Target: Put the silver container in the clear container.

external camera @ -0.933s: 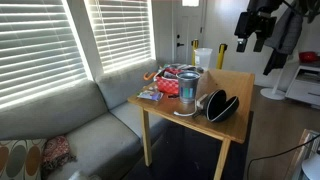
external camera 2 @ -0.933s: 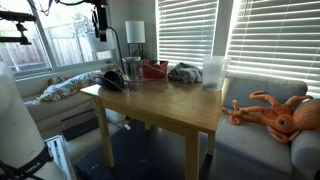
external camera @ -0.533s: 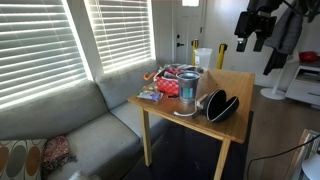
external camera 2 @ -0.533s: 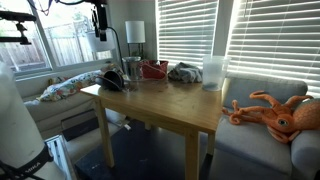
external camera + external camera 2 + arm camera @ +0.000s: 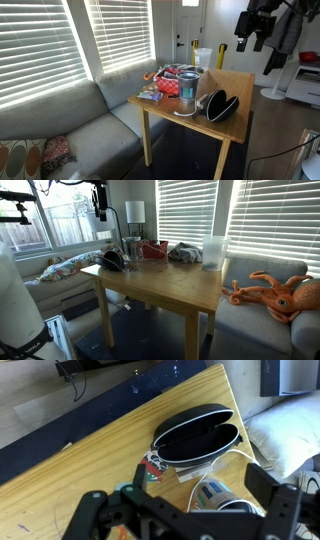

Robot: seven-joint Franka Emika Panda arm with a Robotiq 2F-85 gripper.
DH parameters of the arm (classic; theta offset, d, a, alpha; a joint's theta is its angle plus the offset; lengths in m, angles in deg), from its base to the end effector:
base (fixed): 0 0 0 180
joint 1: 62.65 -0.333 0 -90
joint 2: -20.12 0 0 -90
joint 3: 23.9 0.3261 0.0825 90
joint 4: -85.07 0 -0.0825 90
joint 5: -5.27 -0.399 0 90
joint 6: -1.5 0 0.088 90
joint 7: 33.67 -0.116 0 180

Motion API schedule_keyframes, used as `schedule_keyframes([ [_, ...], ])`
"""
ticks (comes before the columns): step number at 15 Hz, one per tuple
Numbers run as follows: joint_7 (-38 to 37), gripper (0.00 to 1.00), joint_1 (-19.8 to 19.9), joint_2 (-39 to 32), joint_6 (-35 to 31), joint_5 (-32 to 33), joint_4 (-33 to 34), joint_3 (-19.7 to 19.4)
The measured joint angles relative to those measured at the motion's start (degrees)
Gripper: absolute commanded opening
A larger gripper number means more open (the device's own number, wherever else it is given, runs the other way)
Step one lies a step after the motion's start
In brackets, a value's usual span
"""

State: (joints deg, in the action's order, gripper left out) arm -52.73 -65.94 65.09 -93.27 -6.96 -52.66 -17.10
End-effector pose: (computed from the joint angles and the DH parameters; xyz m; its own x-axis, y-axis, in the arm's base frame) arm 0.3141 0.0882 0.5709 0.9793 -0.2019 -0.0128 -0.2018 -0.9705 -0.1321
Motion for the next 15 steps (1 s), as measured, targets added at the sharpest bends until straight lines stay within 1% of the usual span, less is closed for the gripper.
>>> schedule_keyframes([
  [8,0.2,1.00,0.0,-0.2,-0.8,0.0,0.0,0.5],
  [12,1.0,1.00,-1.1,-2.7,-4.4,0.0,0.3,4.8],
  [15,1.4,1.00,-2.4,-6.7,-10.5,1.0,0.9,8.8],
])
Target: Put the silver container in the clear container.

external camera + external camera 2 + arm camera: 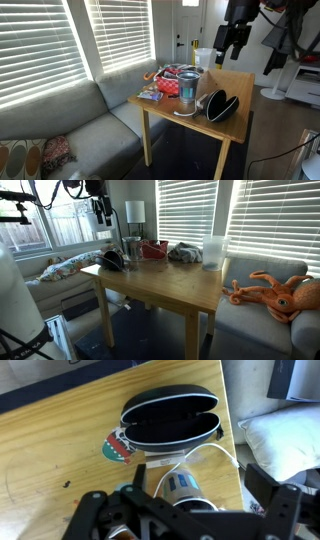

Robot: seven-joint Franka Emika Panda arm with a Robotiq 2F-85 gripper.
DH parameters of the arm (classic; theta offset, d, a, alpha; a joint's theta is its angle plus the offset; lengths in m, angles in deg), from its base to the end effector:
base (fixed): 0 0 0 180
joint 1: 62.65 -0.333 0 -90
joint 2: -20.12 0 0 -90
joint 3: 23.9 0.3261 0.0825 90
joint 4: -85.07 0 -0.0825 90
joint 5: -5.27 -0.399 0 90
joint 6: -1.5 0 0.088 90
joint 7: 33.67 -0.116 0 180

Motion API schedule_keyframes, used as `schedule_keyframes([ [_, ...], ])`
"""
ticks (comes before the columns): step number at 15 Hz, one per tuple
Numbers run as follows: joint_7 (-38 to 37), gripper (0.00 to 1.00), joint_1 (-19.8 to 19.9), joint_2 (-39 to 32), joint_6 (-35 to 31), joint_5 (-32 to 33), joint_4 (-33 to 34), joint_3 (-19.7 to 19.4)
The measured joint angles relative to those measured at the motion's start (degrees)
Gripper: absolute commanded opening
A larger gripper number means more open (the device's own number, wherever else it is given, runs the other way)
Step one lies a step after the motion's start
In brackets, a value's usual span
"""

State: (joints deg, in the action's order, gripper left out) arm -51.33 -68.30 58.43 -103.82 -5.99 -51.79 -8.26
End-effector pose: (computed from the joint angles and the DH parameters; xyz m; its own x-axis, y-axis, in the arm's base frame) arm 0.3397 0.1671 0.5464 0.9956 -0.0296 0.0893 -0.0247 -0.9981 -0.0556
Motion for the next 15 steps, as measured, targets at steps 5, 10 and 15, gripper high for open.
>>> schedule_keyframes([
  [5,2.7,1.00,-1.2,-8.3,-9.2,3.4,2.5,2.2],
  [10,5.1,1.00,-2.8,-16.0,-14.8,8.0,5.8,2.4],
  [15,5.6,1.00,-4.3,-21.3,-16.4,9.6,7.9,2.4],
])
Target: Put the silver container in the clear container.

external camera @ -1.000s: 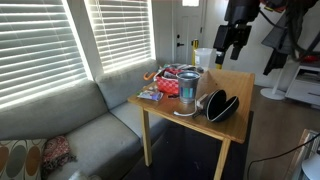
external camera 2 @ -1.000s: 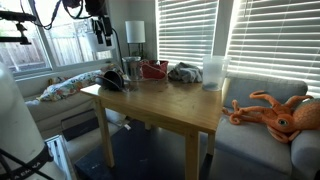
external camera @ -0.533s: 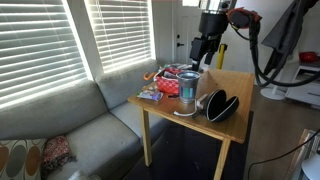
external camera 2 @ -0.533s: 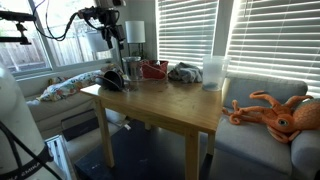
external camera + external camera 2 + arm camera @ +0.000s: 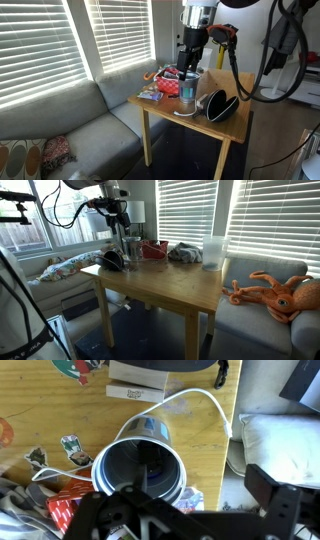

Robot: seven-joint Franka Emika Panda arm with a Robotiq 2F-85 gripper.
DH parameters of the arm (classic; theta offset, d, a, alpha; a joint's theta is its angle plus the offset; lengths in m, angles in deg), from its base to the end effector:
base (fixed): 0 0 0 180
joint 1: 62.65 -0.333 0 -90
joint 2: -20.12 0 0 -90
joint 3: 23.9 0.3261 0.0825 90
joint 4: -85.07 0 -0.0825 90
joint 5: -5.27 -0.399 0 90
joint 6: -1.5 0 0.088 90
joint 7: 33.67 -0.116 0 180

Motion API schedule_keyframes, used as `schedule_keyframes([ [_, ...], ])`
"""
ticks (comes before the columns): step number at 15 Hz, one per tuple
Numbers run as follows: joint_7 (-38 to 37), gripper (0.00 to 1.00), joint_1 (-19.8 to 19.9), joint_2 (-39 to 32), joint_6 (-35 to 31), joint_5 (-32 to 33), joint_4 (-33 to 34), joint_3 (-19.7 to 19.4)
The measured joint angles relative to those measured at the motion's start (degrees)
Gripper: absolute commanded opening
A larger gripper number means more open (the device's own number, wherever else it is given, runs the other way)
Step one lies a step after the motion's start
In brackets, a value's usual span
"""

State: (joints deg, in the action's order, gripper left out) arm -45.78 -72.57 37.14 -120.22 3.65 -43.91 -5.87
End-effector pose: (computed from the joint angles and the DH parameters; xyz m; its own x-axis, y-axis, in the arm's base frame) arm 0.4312 0.2394 0.4893 0.9528 0.2537 0.1665 0.2522 -0.9672 0.0303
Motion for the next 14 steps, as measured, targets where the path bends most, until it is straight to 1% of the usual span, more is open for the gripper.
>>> schedule_keyframes([
  [3,0.9,1.00,-0.2,-1.9,-1.0,0.8,0.4,0.0],
  [4,1.5,0.95,-0.2,-2.4,-1.3,0.9,0.4,-0.1],
  [5,2.0,0.74,-0.2,-2.8,-1.5,1.0,0.4,-0.1],
  [7,2.8,0.69,-0.2,-3.4,-1.6,1.3,0.4,-0.2],
  [11,3.6,0.40,-0.2,-3.9,-1.5,2.0,0.4,-0.6],
  [14,3.9,0.19,-0.2,-3.9,-1.1,2.0,0.4,-0.9],
])
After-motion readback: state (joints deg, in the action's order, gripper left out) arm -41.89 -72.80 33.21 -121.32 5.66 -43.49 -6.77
